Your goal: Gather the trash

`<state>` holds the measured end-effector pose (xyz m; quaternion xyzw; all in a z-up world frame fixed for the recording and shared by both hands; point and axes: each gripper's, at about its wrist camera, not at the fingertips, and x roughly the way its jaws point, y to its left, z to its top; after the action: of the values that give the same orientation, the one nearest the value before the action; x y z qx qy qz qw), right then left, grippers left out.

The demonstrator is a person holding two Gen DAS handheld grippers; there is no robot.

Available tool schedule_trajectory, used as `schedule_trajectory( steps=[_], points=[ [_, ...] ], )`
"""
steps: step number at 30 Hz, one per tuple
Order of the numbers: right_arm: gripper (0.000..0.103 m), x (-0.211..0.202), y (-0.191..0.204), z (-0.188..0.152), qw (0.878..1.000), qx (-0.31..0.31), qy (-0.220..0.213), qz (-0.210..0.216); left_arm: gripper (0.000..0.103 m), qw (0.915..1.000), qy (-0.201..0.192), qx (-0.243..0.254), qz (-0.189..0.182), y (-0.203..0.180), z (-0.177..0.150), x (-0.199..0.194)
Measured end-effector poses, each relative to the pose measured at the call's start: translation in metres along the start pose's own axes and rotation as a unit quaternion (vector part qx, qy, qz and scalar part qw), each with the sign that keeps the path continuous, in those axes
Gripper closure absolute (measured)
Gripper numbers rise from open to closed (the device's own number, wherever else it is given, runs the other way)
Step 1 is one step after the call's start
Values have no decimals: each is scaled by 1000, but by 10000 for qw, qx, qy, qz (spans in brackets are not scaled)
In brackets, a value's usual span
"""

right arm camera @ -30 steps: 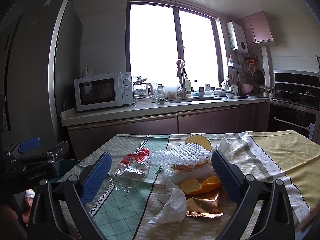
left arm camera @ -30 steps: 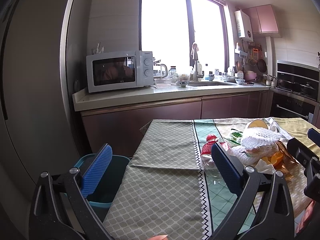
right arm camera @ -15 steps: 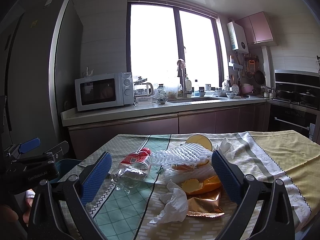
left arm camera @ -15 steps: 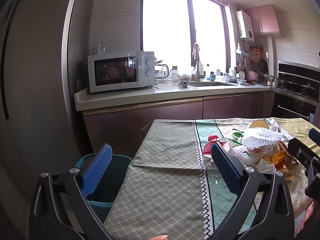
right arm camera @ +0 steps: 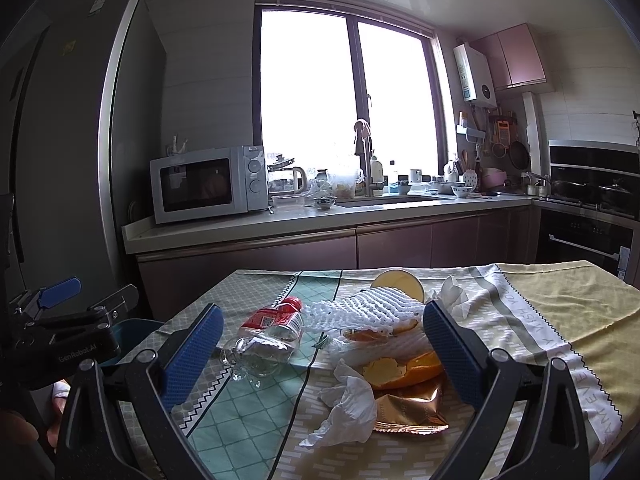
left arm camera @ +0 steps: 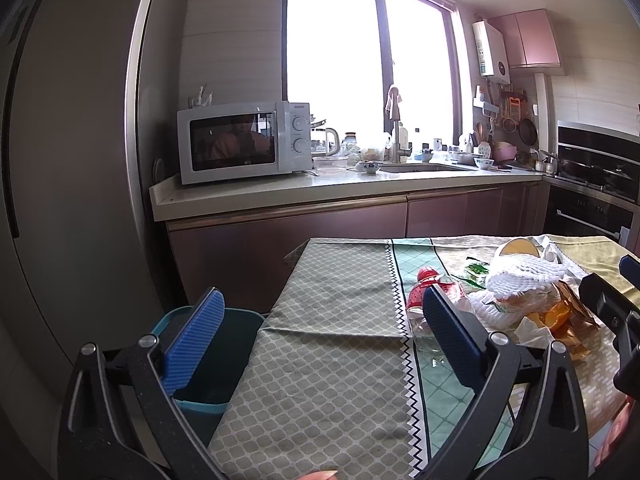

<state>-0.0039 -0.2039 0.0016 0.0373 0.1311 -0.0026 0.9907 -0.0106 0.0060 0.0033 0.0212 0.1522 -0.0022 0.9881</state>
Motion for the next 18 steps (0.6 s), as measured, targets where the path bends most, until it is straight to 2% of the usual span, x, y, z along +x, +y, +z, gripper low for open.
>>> schedule_trajectory(
  steps=[18],
  points=[
    [6,0,-1,-1,10000,12,-32,-1,5,10000,-3,17,11,1,0,-1]
  ],
)
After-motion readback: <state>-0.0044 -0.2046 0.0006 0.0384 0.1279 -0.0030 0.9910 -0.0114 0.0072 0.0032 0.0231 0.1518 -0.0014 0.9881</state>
